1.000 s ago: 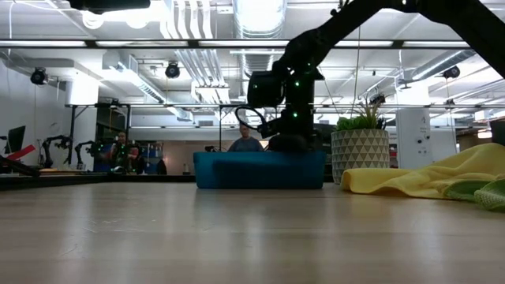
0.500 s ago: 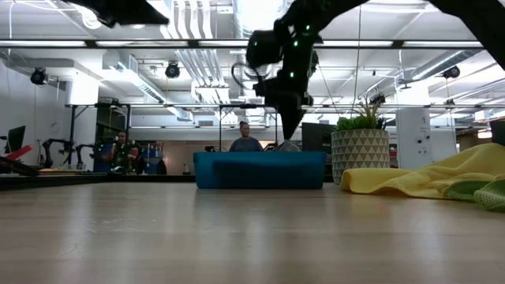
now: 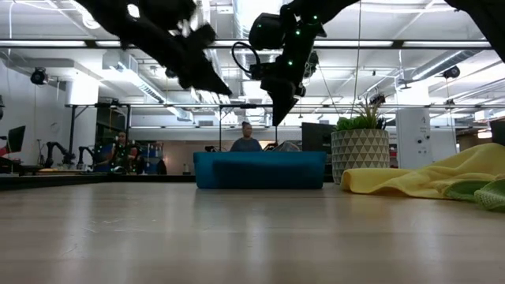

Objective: Fold microfiber towels
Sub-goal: Put the folded grey microfiber cloth into the bin

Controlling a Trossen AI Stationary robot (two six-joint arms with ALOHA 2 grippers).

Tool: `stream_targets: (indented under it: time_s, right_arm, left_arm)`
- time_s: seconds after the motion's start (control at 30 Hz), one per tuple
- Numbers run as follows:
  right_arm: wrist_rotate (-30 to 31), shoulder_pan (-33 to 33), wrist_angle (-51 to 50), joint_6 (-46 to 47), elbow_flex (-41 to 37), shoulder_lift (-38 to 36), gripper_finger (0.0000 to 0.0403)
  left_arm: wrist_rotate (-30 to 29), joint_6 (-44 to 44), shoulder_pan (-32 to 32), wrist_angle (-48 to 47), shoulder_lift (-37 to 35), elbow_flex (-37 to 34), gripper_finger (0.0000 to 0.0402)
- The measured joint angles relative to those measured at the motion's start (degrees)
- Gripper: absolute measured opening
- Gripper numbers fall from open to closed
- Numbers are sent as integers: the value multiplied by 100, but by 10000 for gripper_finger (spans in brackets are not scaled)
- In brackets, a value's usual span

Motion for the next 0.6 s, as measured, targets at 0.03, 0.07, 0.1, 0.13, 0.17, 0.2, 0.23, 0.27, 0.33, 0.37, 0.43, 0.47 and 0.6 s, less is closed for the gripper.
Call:
stream_targets:
  time_s: [0.03,0.07,0.1,0.13,0.17,0.2,0.23,0.27,0.33,0.37,0.43,0.47,0.6]
  right_arm:
    - [0,-7,49,-53,-15,0,9]
    - [0,-12,81,-99,-25,0,9]
    - [0,-19,111,-146,-31,0,9]
    - [-2,-36,120,-148,-37,2,9]
    - [-7,-53,113,-149,-42,2,9]
    - [-23,-77,114,-143,-56,4,9]
    - [-40,-103,119,-140,-81,4,9]
    - [-45,-133,126,-140,-124,4,9]
    - [-46,-179,128,-123,-231,4,9]
    - [-46,-206,138,-93,-309,4,9]
    - [-58,-239,273,-72,-510,4,9]
    - [-65,-252,397,-73,-626,4,9]
    - [-434,-310,1113,-72,-1082,14,9]
  left_arm:
    - [72,16,94,-12,270,144,0]
    - [109,29,169,2,529,287,0]
    - [123,33,231,7,799,427,0]
    - [133,37,287,-11,1051,574,0]
    - [135,40,333,-5,1299,714,0]
    - [135,40,373,3,1527,823,0]
    - [133,40,404,-25,1736,916,0]
    - [133,40,427,-54,1943,1008,0]
    - [136,41,460,-87,2307,1147,0]
    - [137,40,470,-150,2452,1187,0]
    - [137,37,477,-182,2687,1224,0]
    - [138,27,478,-210,2770,1224,0]
    - [125,-102,482,-324,2967,1222,0]
